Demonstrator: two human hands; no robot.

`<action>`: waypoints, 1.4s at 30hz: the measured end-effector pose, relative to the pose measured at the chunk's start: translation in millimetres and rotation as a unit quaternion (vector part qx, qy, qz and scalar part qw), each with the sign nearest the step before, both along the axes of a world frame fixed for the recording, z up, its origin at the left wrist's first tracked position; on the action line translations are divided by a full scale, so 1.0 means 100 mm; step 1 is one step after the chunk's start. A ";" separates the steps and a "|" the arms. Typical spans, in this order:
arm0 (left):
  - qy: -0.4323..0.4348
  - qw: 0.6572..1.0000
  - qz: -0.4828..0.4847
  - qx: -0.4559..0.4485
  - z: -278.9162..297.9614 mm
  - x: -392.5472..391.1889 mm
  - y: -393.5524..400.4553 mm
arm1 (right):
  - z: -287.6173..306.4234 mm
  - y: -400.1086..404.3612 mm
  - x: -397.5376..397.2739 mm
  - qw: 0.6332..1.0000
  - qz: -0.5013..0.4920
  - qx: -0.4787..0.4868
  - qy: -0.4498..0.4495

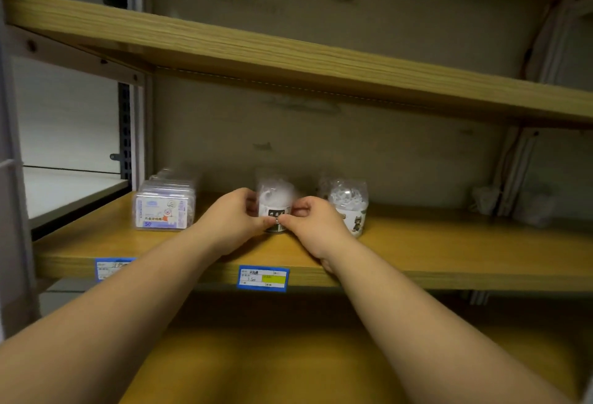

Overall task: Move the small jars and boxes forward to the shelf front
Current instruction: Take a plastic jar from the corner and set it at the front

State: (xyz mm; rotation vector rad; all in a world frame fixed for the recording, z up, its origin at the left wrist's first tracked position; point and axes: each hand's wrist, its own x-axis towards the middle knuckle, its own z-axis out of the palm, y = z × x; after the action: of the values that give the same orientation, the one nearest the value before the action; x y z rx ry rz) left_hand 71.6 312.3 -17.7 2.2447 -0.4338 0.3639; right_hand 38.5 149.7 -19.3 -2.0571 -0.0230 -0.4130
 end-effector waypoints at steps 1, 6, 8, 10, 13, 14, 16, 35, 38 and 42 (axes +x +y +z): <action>0.001 1.000 0.002 -0.023 -0.01 0.00 0.00 | 0.00 0.00 -0.01 1.000 -0.008 0.006 -0.005; -0.102 0.993 0.062 -0.025 -0.01 -0.11 0.03 | 0.02 0.02 -0.15 0.990 -0.067 0.046 -0.115; -0.206 0.974 0.094 -0.017 0.01 -0.25 0.03 | 0.00 0.01 -0.23 0.978 -0.063 0.080 -0.184; -0.323 0.941 0.099 0.018 0.07 -0.43 -0.02 | 0.01 -0.13 -0.35 0.962 -0.050 0.122 -0.240; -0.399 0.915 0.035 0.055 0.21 -0.80 -0.40 | 0.05 -0.72 -0.57 0.932 -0.058 0.138 -0.329; -0.395 0.917 0.009 0.058 0.25 -0.90 -0.62 | 0.07 -1.00 -0.65 0.925 -0.073 0.124 -0.352; -0.342 0.936 -0.037 0.072 0.28 -1.07 -1.18 | 0.14 -1.67 -0.77 0.922 -0.115 0.078 -0.363; 0.036 0.999 -0.002 -0.034 0.08 -0.99 -4.36 | 0.00 -4.20 -0.89 0.994 -0.083 -0.068 -0.032; 0.047 0.998 -0.001 -0.034 0.07 -1.04 -4.37 | 0.03 -4.17 -0.94 0.993 -0.080 -0.089 -0.023; 0.069 0.997 0.023 -0.034 0.08 -1.04 -4.41 | 0.06 -4.16 -1.03 0.991 -0.060 -0.120 0.000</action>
State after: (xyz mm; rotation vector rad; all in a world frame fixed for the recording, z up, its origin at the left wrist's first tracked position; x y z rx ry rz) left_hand -32.4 -128.6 -9.5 2.1993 -0.2921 0.2412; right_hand -64.0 -266.8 -13.8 -2.3024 0.0546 -0.5057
